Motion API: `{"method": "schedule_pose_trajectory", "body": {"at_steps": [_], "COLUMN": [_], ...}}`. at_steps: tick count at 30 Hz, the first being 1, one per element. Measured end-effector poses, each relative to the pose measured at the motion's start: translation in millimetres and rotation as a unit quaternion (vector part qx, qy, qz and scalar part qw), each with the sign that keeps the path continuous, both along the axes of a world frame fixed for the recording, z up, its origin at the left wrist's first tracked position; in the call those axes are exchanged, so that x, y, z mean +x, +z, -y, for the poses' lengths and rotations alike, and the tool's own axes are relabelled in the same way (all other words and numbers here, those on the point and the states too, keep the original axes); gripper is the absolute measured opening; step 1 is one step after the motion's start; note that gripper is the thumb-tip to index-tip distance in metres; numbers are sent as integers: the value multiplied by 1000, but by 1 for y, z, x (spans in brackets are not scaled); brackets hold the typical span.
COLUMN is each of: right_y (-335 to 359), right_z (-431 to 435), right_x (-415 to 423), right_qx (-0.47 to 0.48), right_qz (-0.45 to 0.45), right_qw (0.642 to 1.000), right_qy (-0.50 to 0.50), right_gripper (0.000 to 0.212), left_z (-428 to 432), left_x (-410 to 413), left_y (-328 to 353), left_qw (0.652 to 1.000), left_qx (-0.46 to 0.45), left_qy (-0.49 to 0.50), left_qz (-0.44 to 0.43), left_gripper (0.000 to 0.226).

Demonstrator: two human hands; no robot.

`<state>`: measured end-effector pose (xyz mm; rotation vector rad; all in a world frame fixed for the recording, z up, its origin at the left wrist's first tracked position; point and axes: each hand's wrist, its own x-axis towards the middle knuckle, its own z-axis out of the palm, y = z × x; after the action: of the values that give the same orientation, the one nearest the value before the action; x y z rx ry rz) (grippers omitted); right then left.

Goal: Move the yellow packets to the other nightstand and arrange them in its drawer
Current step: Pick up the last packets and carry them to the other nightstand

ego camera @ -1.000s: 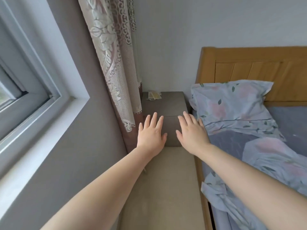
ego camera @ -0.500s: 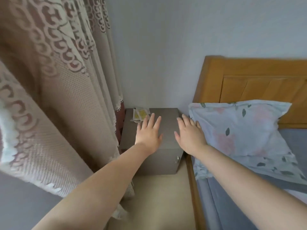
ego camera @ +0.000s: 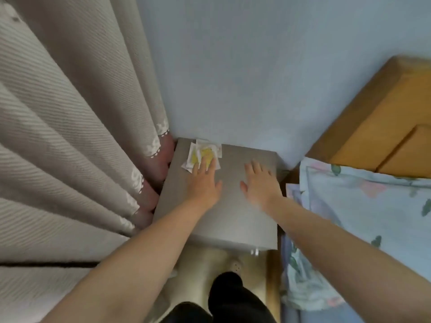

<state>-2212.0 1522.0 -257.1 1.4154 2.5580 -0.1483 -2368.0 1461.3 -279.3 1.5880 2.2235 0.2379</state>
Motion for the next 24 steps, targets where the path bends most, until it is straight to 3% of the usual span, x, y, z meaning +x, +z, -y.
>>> {"method": "schedule_pose_trajectory", "body": {"at_steps": [6,13,20,24], "right_y": [-78,-175,-211,-216], "right_z": [-57,-84,-127,-177], "right_x": [-48,-87,-125,-169], "right_qx": [-92,-159,-123,-88], "right_qz": [-4,33,32,-20], "right_qw": [996,987,990,994], "right_qy": [7,0,55,62], "right_gripper": [54,54,61,64], "left_z": [-46,-59,-91,-96], "left_x": [-46,-106,-139,-139], "left_y": [-78,-180,-219,-222], "left_qw": [992,970,967,961], "left_qx": [-79,-214,-235,-256], "left_qy": [86,116,58,57], "left_qz": [40,17,-77,-84], "left_gripper": [69,89,134,140]}}
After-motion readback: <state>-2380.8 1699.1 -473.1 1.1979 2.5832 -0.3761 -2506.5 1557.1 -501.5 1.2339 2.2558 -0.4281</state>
